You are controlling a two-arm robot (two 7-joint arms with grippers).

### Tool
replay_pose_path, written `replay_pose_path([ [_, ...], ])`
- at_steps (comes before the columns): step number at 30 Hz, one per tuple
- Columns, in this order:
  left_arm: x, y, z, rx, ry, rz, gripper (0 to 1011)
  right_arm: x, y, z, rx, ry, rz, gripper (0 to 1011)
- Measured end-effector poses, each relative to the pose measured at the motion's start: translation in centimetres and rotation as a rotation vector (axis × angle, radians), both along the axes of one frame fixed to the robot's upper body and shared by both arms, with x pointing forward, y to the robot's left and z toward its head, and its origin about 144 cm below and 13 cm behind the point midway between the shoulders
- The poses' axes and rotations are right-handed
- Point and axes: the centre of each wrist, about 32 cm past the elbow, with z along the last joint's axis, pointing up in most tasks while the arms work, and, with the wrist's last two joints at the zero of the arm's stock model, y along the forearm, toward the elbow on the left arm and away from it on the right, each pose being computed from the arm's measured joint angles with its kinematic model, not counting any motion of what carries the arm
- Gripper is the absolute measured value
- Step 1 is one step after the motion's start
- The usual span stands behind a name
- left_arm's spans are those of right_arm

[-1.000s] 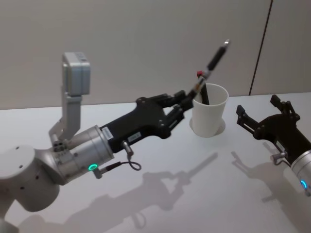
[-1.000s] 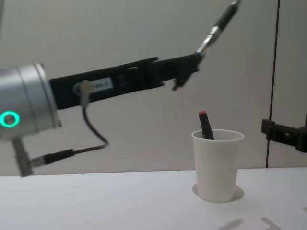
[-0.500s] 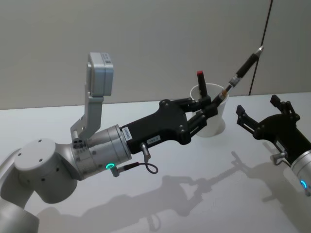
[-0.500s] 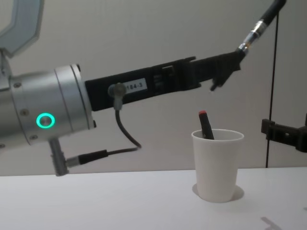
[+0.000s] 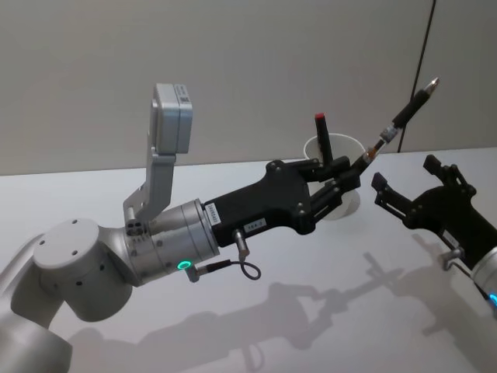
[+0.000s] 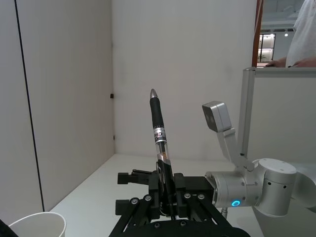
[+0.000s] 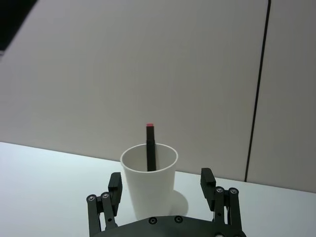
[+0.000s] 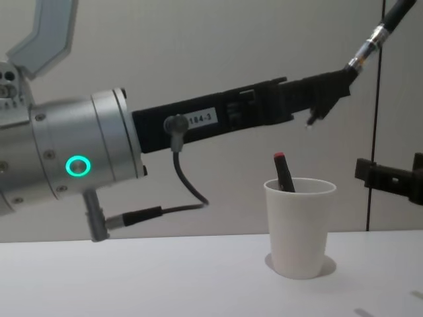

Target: Place the pen into the pen holder.

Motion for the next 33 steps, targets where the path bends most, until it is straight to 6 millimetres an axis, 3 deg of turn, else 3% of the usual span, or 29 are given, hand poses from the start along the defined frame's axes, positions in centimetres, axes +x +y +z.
replay_pose_path([
  [11,0.1,-0.2,0.0,0.0,-0.002,-0.01,181,-1.8,-1.3,0.6,0.039,0.03,0.072,1001],
  [33,0.2,-0.3,0.0,0.001,-0.003,-0.016,181,-8.1,-3.9,1.5,0.15,0.059,0.111,1001],
])
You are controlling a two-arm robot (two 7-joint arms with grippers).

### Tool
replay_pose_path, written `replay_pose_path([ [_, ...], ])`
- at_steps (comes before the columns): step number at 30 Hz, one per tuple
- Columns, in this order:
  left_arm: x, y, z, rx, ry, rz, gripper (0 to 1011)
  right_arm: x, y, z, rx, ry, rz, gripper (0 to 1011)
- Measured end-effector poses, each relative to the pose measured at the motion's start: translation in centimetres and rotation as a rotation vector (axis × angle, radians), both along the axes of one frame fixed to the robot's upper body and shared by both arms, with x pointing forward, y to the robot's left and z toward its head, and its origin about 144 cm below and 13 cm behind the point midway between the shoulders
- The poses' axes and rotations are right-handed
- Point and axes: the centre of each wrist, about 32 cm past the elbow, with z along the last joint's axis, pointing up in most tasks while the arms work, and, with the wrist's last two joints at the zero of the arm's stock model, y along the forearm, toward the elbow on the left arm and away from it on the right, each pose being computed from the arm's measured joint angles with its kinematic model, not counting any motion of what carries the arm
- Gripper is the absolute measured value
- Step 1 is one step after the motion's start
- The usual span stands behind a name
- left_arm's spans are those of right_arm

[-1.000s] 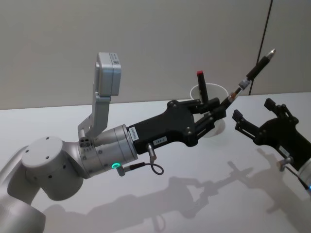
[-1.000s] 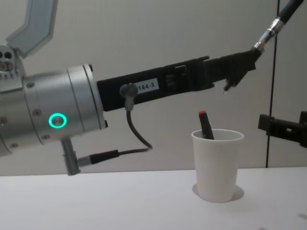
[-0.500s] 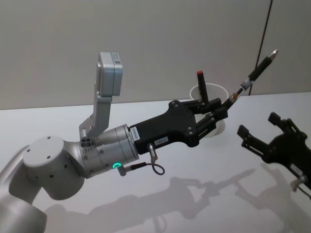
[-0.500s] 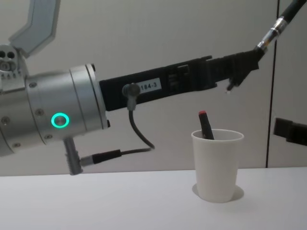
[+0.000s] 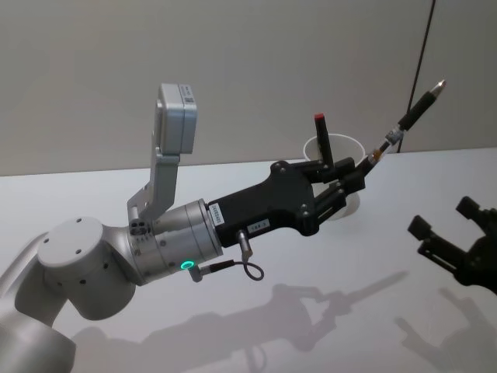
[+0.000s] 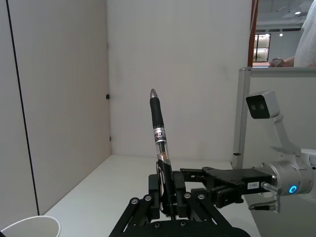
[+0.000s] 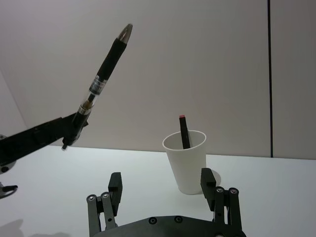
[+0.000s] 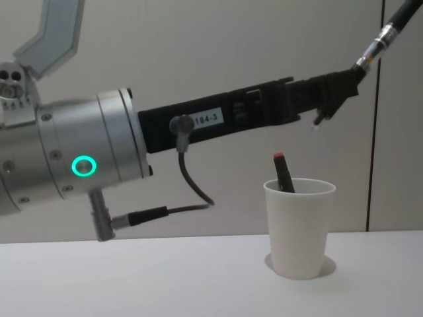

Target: Place the pen into the pen holder.

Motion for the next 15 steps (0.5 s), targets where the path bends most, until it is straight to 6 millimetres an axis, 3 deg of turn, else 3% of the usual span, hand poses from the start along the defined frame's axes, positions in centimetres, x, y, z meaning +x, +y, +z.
replay_pose_path([
  [15,0.0,0.0,0.0,-0.001,0.0,-0.001,181,-1.3,-0.7,1.1,0.198,0.004,-0.005,1001],
])
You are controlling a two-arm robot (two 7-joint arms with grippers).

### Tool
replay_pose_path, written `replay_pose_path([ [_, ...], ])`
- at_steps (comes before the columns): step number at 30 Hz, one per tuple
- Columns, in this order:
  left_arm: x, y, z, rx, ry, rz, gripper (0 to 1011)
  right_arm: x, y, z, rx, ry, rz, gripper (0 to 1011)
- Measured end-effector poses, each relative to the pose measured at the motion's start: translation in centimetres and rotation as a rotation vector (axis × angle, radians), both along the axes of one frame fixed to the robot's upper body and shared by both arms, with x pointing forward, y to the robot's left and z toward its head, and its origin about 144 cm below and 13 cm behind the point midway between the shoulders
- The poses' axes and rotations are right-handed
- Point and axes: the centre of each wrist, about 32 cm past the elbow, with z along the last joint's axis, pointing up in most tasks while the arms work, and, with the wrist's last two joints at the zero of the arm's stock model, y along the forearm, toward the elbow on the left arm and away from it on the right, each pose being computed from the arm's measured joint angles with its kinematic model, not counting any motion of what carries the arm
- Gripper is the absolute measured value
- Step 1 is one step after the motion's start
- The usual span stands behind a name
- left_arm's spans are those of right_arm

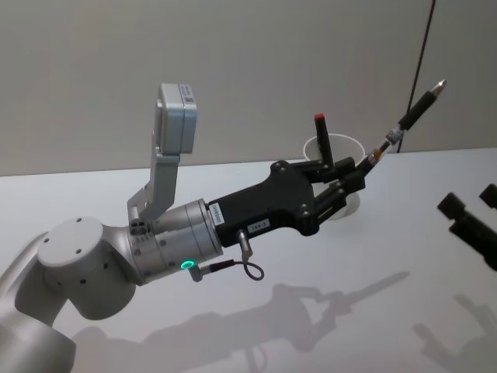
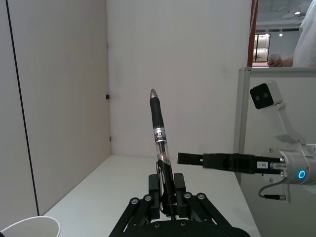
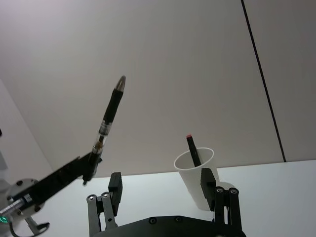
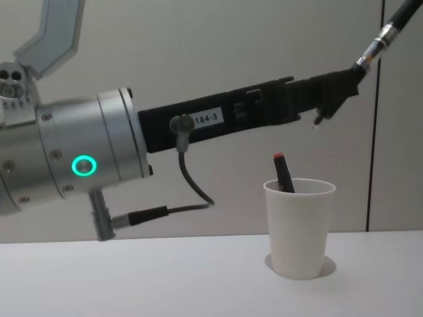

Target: Place the pen into the pen holder.

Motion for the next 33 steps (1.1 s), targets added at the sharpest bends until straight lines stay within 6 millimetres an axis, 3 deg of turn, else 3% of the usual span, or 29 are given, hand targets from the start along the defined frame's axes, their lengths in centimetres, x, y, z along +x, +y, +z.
replay_pose_path([
  [16,0.0,0.0,0.0,0.0,0.0,0.0,181,0.9,1.6,1.5,0.227,0.013,0.035,1001],
  [33,0.0,0.0,0.0,0.0,0.0,0.0,182,1.8,4.1,2.6,0.302,0.057,0.027,1001],
])
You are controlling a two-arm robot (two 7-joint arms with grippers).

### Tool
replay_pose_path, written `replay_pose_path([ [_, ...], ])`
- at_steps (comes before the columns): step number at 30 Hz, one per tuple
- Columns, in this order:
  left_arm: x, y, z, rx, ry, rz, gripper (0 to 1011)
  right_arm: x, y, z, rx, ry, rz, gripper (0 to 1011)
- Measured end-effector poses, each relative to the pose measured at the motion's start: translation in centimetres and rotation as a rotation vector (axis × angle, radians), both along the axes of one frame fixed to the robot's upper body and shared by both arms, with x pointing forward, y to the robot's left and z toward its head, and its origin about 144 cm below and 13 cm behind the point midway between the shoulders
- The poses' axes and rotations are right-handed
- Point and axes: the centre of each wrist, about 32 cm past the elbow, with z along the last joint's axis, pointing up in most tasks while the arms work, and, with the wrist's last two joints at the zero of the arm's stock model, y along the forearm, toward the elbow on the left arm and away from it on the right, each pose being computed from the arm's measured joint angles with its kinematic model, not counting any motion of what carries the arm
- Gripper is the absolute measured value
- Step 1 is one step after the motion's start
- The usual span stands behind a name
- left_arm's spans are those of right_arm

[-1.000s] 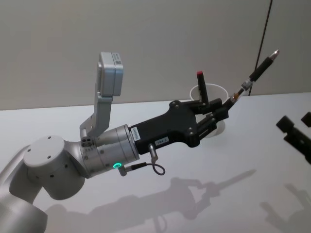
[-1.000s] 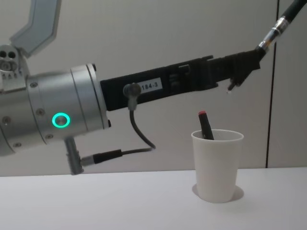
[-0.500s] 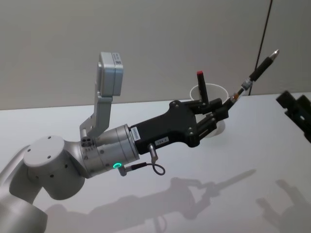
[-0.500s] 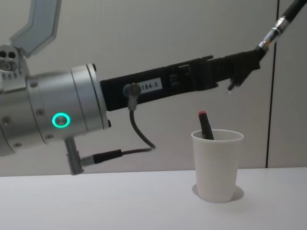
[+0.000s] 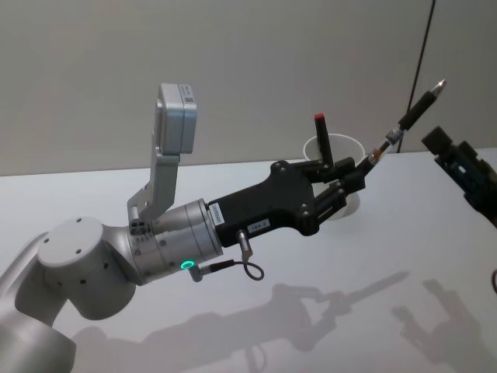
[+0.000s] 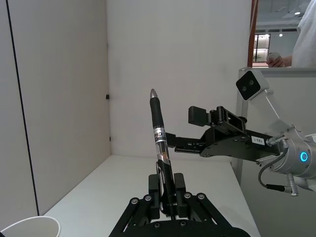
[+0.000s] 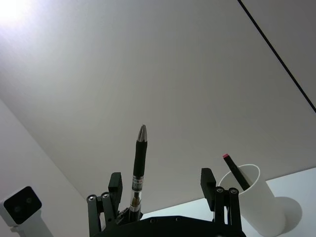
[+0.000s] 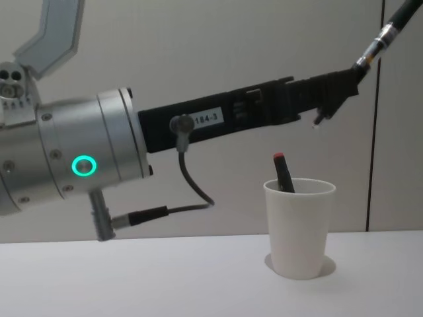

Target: Place the pen into the pen holder.

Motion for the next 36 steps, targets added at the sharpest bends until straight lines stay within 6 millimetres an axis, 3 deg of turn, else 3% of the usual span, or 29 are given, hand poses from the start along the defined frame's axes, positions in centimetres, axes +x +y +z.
replay_pose_path([
  [36,0.0,0.0,0.0,0.0,0.0,0.0,182,2.9,4.1,1.0,0.008,-0.012,-0.007,1001],
])
